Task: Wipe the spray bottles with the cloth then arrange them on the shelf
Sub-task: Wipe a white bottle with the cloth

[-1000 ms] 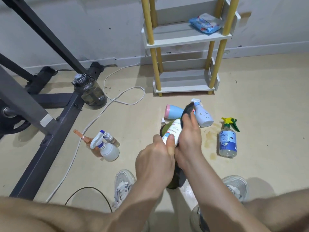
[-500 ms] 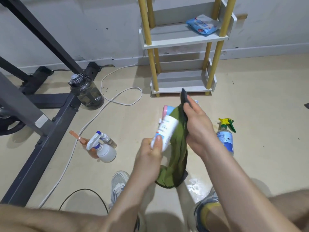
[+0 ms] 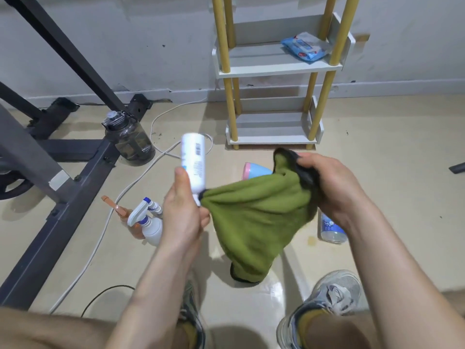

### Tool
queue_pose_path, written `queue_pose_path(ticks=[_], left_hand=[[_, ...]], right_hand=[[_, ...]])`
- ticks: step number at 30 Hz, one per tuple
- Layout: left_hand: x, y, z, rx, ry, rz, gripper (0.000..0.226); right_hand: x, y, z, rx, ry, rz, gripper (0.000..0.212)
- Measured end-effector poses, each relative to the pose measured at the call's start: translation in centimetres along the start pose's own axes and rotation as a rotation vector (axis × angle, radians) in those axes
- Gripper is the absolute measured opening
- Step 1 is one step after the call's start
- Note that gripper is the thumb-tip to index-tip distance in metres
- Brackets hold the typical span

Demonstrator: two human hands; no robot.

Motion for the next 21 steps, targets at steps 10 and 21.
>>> queue_pose_path(ticks=[10, 21], left_hand=[[3.1, -1.3, 0.3, 0.233, -1.155, 0.373, 0.041], [-2.3, 5.0, 4.0, 0.002, -1.104, 0.675, 0.027]], right_hand=[[6.0, 5.1, 8.0, -0.068, -0.824, 0.362, 0.043], [6.1, 3.0, 9.7, 0.028, -0.233, -0.001, 0.029]])
Point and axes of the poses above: each hand's wrist, its own y-axis away from the middle knuckle, its own z-axis out of the palm, x = y × z, the point moved 9 cm from there along -y, towards the middle knuckle, and after that the axes turned 8 degrees about -z, right-handed, at the moved point
